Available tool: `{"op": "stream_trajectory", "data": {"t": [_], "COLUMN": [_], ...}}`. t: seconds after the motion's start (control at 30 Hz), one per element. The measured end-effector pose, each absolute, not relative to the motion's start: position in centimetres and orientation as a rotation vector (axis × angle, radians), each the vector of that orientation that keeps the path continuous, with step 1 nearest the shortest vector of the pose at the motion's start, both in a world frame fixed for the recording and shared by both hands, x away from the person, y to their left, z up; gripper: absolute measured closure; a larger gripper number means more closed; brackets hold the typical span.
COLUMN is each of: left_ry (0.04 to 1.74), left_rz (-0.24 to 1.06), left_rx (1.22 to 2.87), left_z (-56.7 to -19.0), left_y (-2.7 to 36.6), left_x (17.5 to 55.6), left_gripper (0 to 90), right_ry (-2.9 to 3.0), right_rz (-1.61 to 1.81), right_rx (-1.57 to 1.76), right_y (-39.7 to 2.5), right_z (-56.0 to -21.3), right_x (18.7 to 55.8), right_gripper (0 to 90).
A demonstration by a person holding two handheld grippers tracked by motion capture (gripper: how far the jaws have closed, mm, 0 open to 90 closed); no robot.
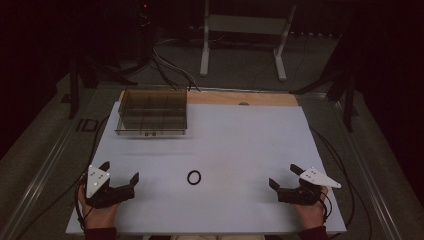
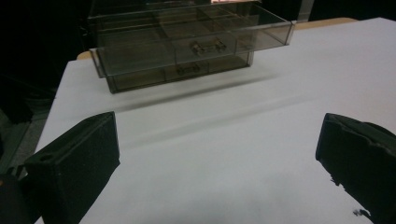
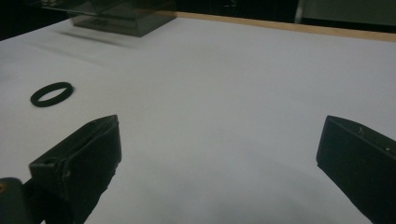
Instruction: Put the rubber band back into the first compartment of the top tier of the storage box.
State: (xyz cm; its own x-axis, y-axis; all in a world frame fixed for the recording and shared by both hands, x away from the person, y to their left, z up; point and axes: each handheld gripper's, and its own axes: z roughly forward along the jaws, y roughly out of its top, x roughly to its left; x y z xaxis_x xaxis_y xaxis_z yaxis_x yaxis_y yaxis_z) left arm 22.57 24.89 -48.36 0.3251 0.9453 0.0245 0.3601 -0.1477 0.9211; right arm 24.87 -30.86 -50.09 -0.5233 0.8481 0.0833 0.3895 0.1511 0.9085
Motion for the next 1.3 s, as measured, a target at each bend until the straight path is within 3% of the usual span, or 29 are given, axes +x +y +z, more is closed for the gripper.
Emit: {"op": "stream_trajectory", "data": {"t": [0.7,1.3], "left_ry": [1.098,1.024], "left_rz": [0.763,0.703], "left_rx": [1.736,1.864], "left_z": [-46.6,-45.5], "left_y": [23.5,18.3], "left_x": [23.0,25.9], "left_gripper": [0.7,0.7], "right_ry": [1.975,1.955], "right_rz": [1.328,1.329], "right_rx": [1.17,1.174], "right_y": [-30.1,-30.2], "right_z": [-50.3,-50.2], "right_x": [25.3,25.2], "right_gripper": [0.1,0.1]}}
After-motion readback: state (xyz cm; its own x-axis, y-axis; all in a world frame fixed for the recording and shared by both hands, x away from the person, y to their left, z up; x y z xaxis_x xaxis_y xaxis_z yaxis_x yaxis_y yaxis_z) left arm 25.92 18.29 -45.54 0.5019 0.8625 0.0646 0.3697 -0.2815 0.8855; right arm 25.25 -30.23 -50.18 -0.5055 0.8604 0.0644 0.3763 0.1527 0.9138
